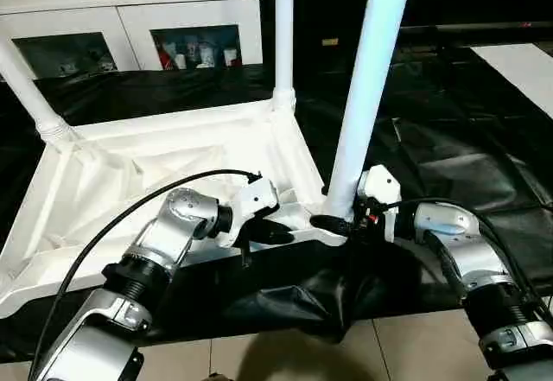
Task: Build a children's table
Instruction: Rotate leg to tighten
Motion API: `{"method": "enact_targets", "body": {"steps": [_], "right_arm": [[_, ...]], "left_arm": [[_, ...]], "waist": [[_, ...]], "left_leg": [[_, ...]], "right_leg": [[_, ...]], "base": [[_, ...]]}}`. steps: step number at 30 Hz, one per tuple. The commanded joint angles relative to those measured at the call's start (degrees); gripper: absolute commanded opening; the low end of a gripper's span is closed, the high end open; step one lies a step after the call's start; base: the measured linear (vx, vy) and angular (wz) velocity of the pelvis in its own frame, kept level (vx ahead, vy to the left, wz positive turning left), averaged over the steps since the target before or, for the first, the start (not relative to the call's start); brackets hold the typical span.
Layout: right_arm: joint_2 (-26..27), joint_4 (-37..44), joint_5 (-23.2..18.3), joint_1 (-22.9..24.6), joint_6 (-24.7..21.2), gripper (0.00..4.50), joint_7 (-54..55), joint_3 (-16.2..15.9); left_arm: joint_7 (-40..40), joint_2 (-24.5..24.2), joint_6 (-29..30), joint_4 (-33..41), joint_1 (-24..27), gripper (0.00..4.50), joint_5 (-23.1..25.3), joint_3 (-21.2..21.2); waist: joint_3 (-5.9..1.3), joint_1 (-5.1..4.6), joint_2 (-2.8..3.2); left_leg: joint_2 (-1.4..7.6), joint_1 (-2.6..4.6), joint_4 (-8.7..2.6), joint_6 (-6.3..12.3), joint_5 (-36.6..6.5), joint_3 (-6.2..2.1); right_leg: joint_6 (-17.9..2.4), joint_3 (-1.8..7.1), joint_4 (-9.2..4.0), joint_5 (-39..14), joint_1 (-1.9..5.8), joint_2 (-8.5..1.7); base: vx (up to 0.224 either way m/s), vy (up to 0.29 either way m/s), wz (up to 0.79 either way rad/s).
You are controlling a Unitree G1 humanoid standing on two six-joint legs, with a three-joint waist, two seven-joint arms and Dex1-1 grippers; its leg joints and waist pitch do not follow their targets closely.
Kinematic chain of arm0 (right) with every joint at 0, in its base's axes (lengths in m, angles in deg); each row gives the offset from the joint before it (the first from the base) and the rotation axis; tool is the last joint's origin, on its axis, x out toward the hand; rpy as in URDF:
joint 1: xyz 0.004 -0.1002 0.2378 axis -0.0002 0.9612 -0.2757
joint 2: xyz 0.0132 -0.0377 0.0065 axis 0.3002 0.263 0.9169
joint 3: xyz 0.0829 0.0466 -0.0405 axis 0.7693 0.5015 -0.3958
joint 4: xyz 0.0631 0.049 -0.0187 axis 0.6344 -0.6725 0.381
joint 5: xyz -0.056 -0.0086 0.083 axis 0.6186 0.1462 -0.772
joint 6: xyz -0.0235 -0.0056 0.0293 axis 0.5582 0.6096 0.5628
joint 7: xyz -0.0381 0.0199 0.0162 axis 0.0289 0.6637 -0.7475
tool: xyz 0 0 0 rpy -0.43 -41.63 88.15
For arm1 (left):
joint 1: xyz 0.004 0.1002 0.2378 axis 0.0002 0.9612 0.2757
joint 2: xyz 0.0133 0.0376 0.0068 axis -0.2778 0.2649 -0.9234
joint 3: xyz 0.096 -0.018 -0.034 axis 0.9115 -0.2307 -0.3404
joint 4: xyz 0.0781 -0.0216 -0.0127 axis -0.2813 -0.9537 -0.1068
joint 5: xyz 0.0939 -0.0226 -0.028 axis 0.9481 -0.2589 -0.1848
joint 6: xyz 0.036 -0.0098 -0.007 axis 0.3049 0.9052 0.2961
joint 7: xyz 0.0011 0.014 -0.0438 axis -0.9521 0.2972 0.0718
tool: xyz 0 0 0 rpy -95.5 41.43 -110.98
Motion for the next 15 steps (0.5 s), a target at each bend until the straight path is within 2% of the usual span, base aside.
{"method": "enact_targets", "body": {"steps": [1, 9, 15], "right_arm": [[-1.4, -0.5, 0.5, 0.2, 0.7, 2.58, -0.6, 0.4], [-1.7, -1.4, 0.6, 0.4, 0.6, 2.56, -2.1, -0.4], [-0.1, -3.2, 0.1, 0.7, -1.4, 2.56, 0.7, 0.6]], "left_arm": [[2.6, -1.0, 0.9, 0.3, 1.1, 0.0, 0.8, 2.3], [2.9, -1.6, 1.1, 0.7, 1.4, 0.0, 0.6, 2.5], [1.1, -0.9, 2.8, 0.2, 1.2, 0.0, 0.3, 1.6]], "waist": [[-3.74, -0.11, -1.13], [-3.75, 0.0, -1.18], [-3.7, -0.05, -1.08]], "left_leg": [[0.97, 0.81, -3.34, 6.49, -7.9, 0.09], [0.94, 0.76, -3.28, 6.67, -7.7, 0.08], [0.9, 0.8, -3.36, 6.28, -8.3, 0.08]], "right_leg": [[-15.1, 1.64, -3.48, -2.8, 2.97, -1.49], [-15.2, 1.61, -3.43, -2.7, 3.0, -1.47], [-15.3, 1.6, -3.51, -3.6, 2.99, -1.49]], "base": [[0.0, 0.0, 0.0], [0.0, 0.0, 0.0], [0.0, 0.0, 0.0]]}}
